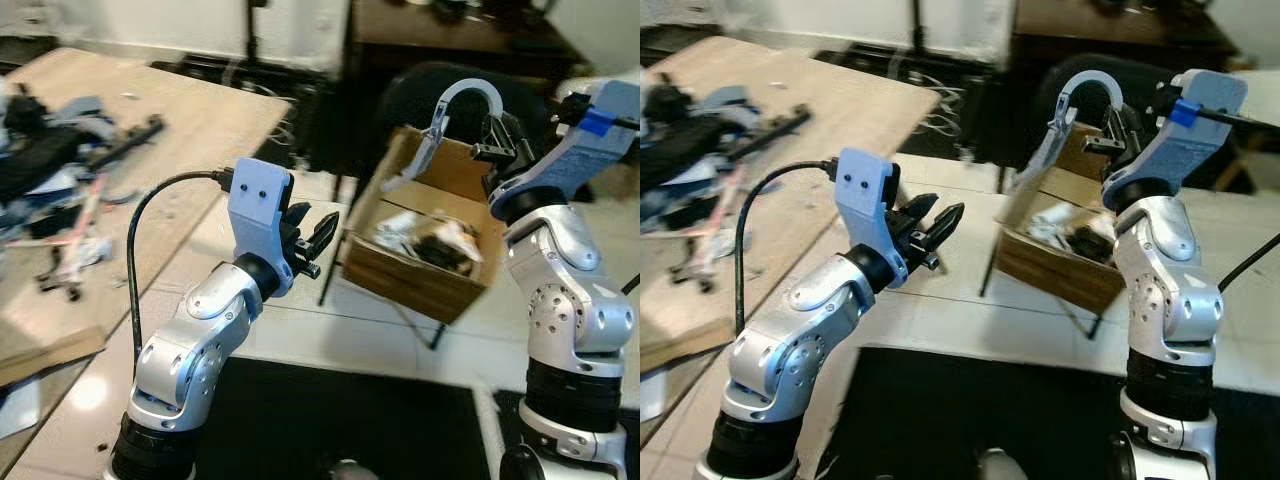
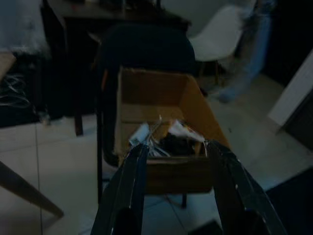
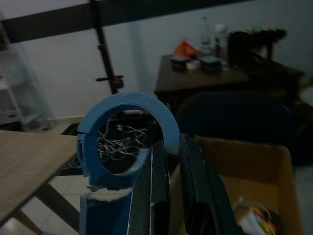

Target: Picking trash to rubbish bin

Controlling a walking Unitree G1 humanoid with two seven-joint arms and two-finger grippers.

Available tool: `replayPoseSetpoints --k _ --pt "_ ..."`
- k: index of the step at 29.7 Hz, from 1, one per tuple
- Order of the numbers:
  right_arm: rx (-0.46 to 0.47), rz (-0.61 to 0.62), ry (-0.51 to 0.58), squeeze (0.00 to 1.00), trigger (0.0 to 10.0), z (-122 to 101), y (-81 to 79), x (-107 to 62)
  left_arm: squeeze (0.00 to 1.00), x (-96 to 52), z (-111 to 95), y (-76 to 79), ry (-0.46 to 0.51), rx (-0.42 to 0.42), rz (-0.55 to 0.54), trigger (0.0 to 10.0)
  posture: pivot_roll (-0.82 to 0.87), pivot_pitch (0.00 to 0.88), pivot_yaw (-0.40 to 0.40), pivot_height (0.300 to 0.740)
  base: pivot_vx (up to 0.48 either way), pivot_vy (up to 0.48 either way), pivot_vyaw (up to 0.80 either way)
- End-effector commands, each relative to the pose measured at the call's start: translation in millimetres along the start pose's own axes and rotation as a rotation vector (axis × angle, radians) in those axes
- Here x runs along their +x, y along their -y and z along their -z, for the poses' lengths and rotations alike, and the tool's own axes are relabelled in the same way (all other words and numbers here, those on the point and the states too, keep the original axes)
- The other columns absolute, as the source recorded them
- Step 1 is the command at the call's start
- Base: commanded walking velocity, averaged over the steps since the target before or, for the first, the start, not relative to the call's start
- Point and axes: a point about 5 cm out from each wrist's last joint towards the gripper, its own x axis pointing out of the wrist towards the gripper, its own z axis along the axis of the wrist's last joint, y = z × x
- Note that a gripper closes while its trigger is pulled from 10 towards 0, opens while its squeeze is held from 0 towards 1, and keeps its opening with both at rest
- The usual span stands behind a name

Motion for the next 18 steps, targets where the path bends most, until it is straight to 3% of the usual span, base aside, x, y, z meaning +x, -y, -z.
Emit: replayPoseSetpoints --k 1,12,18 --pt "-0.009 0.013 0.006 0.00 10.0 -3 2.0 -3.2 0.00 2.9 3 3.1 -0.010 -0.015 -0.004 10.0 0.01 0.200 0.016 0.740 0.000 0.000 -0.80" --pt "-0.013 0.028 -0.008 0.00 10.0 -2 4.3 -5.0 0.00 4.0 4 9.1 -0.014 -0.003 0.025 10.0 0.00 0.203 0.019 0.740 0.000 0.000 -0.80" --pt "-0.035 0.041 -0.095 0.00 10.0 12 6.8 -8.9 0.00 2.0 12 1.7 -0.047 0.044 -0.047 10.0 0.00 0.205 0.024 0.740 0.000 0.000 -0.80"
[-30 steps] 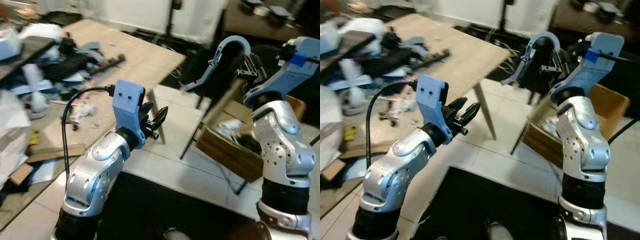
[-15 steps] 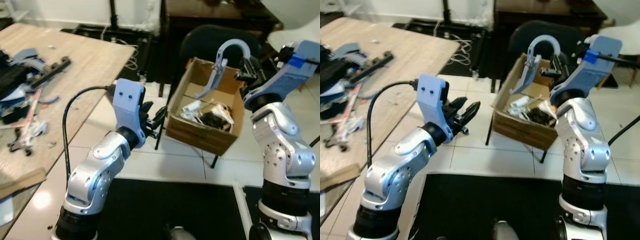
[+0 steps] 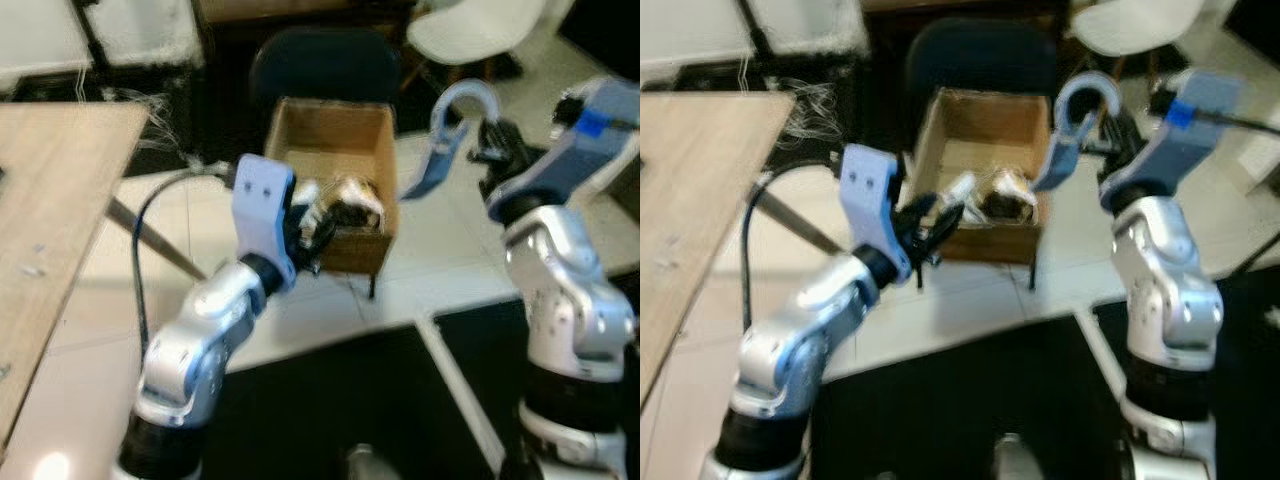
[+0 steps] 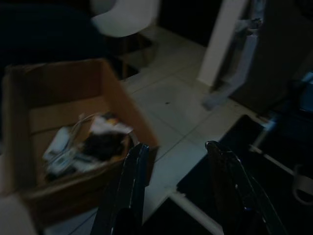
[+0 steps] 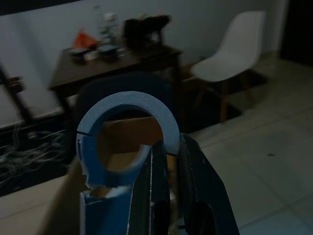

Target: Picking trash to rubbish bin

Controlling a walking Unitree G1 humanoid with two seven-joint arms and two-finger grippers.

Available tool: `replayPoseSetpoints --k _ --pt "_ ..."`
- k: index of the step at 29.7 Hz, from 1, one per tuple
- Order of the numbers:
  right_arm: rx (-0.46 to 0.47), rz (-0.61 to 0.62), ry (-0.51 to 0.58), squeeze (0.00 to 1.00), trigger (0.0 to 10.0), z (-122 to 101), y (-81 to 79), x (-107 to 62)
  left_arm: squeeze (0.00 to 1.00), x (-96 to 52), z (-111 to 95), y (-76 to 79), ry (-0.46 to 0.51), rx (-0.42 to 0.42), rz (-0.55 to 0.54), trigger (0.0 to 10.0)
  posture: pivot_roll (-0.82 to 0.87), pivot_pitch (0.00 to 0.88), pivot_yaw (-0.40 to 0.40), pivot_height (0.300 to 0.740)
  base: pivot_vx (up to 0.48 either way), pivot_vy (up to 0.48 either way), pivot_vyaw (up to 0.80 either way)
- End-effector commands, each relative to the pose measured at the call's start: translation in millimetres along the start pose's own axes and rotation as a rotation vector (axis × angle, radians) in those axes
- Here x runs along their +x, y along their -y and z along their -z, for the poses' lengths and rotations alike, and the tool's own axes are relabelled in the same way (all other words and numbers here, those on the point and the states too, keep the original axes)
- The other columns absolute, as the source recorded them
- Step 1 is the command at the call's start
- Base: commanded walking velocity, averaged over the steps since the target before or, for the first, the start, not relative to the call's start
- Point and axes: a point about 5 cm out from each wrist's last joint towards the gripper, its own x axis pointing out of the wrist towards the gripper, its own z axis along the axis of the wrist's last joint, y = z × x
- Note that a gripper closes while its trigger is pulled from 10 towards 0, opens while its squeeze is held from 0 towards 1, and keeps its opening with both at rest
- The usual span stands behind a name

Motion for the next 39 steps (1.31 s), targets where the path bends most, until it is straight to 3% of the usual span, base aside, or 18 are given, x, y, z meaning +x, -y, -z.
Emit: replayPoseSetpoints --k 1,2,4,6,8,12,18,23,24,26,39 --pt "-0.012 0.004 -0.043 0.00 10.0 8 -0.1 -4.2 0.00 -2.5 10 -11.9 -0.027 0.045 -0.125 10.0 0.01 0.205 0.024 0.740 0.000 0.000 -0.80" --pt "-0.012 0.006 -0.056 0.00 10.0 11 0.7 -4.9 0.00 -2.8 13 -19.6 -0.033 0.064 -0.200 10.0 0.01 0.205 0.024 0.740 0.000 0.000 -0.80" --pt "-0.012 0.009 -0.069 0.00 10.0 14 1.6 -5.8 0.00 -3.1 15 -24.5 -0.036 0.076 -0.247 10.0 0.01 0.205 0.024 0.740 0.000 0.000 -0.80" --pt "-0.011 0.010 -0.083 0.00 10.0 19 2.6 -7.0 0.00 -8.5 24 -49.4 -0.066 0.125 -0.498 10.0 0.01 0.204 0.023 0.740 0.000 0.000 -0.80" --pt "-0.012 0.009 -0.096 0.00 10.0 23 3.1 -8.1 0.00 -16.0 33 -65.7 -0.089 0.159 -0.659 10.0 0.01 0.204 0.023 0.740 0.000 0.000 -0.80" --pt "-0.007 -0.005 -0.131 0.00 10.0 32 2.8 -11.0 0.00 -24.4 42 -75.3 -0.130 0.204 -0.755 10.0 0.01 0.204 0.023 0.740 0.000 0.000 -0.47" --pt "-0.012 -0.042 -0.198 0.00 10.0 48 -1.6 -17.3 0.00 -25.9 49 -77.0 -0.178 0.233 -0.791 10.0 0.01 0.205 0.020 0.740 0.000 0.000 0.00" --pt "-0.011 -0.051 -0.226 0.00 10.0 54 -3.6 -20.5 0.00 -22.4 56 -69.9 -0.201 0.176 -0.740 10.0 0.01 0.205 0.020 0.740 0.000 0.000 0.00" --pt "-0.081 -0.074 -0.241 0.00 10.0 56 -4.3 -20.8 0.00 -19.9 57 -64.9 -0.201 0.157 -0.692 10.0 0.01 0.205 0.020 0.740 0.000 0.000 0.00" --pt "-0.094 -0.081 -0.246 0.00 10.0 57 -4.7 -21.0 0.00 -18.8 57 -63.3 -0.194 0.152 -0.681 10.0 0.01 0.205 0.020 0.740 0.000 0.000 0.00" --pt "-0.125 -0.121 -0.269 0.00 10.0 63 -10.2 -25.0 0.00 -17.1 56 -50.6 -0.163 0.069 -0.511 10.0 0.01 0.206 0.022 0.740 0.000 0.000 0.80"
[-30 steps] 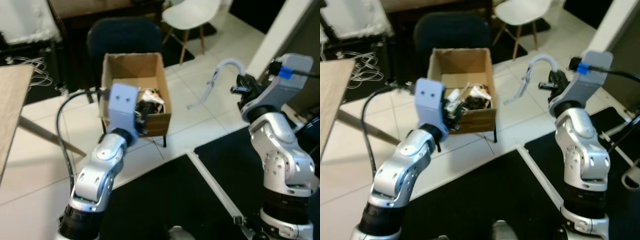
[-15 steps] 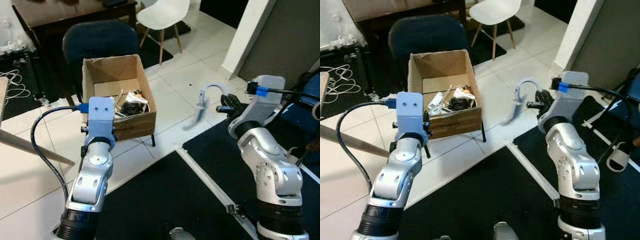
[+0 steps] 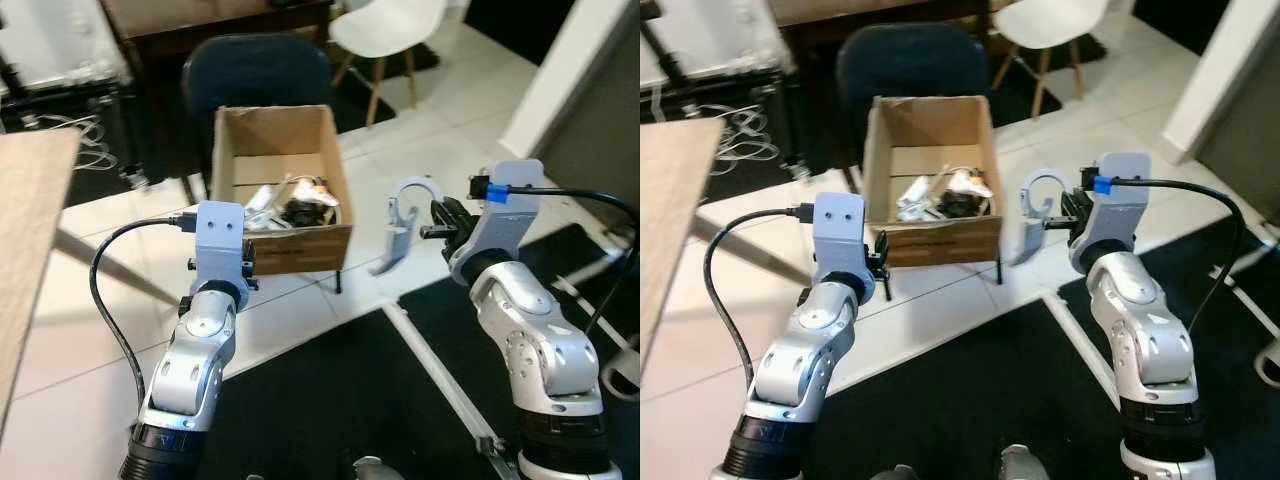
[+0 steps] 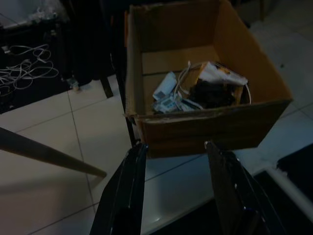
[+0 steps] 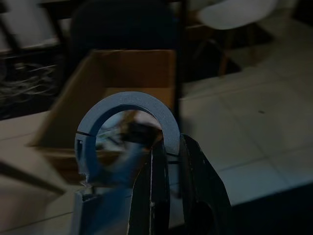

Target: Picking trash to rubbish bin

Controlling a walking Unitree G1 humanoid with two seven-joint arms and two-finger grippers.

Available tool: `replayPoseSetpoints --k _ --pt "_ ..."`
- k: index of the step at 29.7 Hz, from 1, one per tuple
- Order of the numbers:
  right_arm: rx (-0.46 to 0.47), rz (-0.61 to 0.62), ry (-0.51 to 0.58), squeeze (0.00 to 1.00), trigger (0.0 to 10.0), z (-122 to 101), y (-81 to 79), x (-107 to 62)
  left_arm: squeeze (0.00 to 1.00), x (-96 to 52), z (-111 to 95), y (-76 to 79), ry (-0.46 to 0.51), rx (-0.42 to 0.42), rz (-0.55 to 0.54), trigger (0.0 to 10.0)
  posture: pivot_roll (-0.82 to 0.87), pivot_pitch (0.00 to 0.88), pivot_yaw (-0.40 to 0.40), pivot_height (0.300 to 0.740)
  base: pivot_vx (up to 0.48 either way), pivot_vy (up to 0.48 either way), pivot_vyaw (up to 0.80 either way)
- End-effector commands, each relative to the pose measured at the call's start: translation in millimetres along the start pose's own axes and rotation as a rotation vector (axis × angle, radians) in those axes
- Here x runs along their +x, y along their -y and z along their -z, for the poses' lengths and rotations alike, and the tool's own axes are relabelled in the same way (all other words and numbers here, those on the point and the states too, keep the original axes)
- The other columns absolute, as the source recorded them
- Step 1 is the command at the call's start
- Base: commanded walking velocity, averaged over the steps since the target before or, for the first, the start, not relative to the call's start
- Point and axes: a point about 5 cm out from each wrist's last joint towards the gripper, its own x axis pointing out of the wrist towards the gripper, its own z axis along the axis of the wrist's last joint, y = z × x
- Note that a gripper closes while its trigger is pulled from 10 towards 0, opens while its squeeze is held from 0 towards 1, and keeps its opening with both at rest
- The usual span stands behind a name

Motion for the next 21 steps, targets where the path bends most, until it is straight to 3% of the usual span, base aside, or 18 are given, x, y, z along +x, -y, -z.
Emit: replayPoseSetpoints --k 1,9,12,21 --pt "-0.002 0.001 -0.021 0.00 10.0 5 1.1 -2.3 0.00 -3.3 2 2.9 -0.012 -0.016 0.034 10.0 0.01 0.206 0.022 0.740 0.000 0.000 0.80" --pt "-0.006 0.008 -0.022 0.00 10.0 6 3.5 -3.3 0.00 -7.7 0 14.5 0.015 -0.029 0.116 10.0 0.01 0.195 0.021 0.740 0.000 0.000 0.80" --pt "0.055 0.034 0.011 0.00 10.0 4 6.5 -4.3 0.00 -10.1 -3 19.3 0.028 -0.054 0.169 10.0 0.01 0.192 0.017 0.740 0.000 0.000 0.00" --pt "0.045 0.033 0.010 0.00 10.0 5 6.9 -4.8 0.00 -14.0 -9 24.7 0.059 -0.091 0.244 10.0 0.01 0.194 0.016 0.740 0.000 0.000 0.00"
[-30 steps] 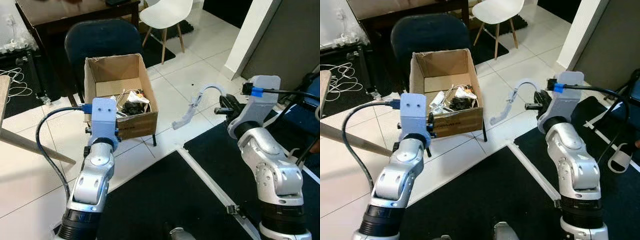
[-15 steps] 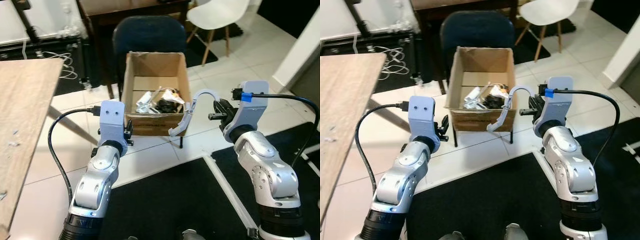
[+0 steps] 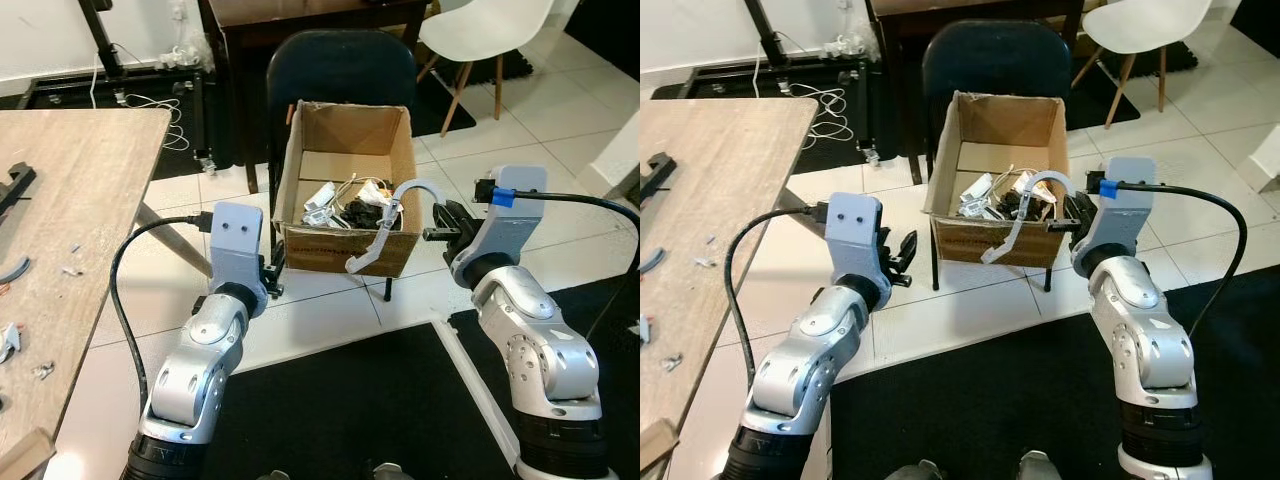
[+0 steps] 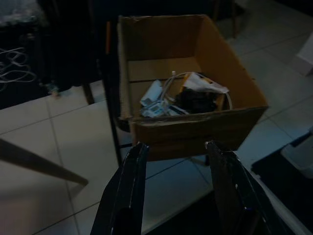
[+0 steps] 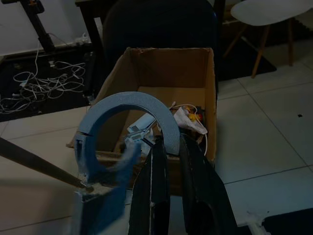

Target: Picking trash to rubbish bin

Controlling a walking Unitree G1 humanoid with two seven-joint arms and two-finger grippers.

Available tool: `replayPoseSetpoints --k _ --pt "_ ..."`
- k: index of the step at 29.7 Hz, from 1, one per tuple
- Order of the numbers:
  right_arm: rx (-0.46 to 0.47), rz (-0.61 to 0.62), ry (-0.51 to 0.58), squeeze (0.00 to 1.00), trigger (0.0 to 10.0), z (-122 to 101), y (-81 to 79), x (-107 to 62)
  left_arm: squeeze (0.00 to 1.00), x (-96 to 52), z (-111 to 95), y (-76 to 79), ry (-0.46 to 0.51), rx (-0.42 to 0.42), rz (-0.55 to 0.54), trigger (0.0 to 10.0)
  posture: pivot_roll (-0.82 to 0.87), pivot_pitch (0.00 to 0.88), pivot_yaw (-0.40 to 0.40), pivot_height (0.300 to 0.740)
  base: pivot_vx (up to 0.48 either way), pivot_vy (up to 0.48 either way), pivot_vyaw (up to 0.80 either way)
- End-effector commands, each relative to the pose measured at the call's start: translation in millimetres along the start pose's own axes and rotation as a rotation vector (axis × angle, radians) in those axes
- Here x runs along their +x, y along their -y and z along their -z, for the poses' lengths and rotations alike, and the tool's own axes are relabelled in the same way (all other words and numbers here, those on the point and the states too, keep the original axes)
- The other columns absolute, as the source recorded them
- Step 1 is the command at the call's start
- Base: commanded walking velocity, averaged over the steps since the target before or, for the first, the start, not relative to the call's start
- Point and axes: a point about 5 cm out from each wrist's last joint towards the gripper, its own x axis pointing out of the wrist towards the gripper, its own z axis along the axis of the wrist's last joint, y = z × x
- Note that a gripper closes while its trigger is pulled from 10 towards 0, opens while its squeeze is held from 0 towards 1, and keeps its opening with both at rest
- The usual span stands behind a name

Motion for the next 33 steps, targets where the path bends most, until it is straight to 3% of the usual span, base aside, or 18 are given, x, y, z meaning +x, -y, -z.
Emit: replayPoseSetpoints --k 1,9,33 --pt "0.007 0.008 0.000 0.00 10.0 2.4 1.7 -2.2 0.00 -3.2 1.1 4.9 0.006 -0.029 0.021 10.0 0.01 0.194 0.016 0.740 0.000 0.000 0.00" --pt "0.008 0.021 0.000 0.00 10.0 3.1 5.3 -3.0 0.00 -3.6 1.9 6.5 -0.003 -0.033 0.037 10.0 0.01 0.201 0.016 0.740 0.186 0.000 0.00" --pt "0.009 0.023 0.003 0.00 10.0 1.8 6.5 -1.8 0.00 -4.3 -1.0 6.0 0.010 -0.053 0.047 10.0 0.01 0.204 0.016 0.740 0.453 0.000 0.00"
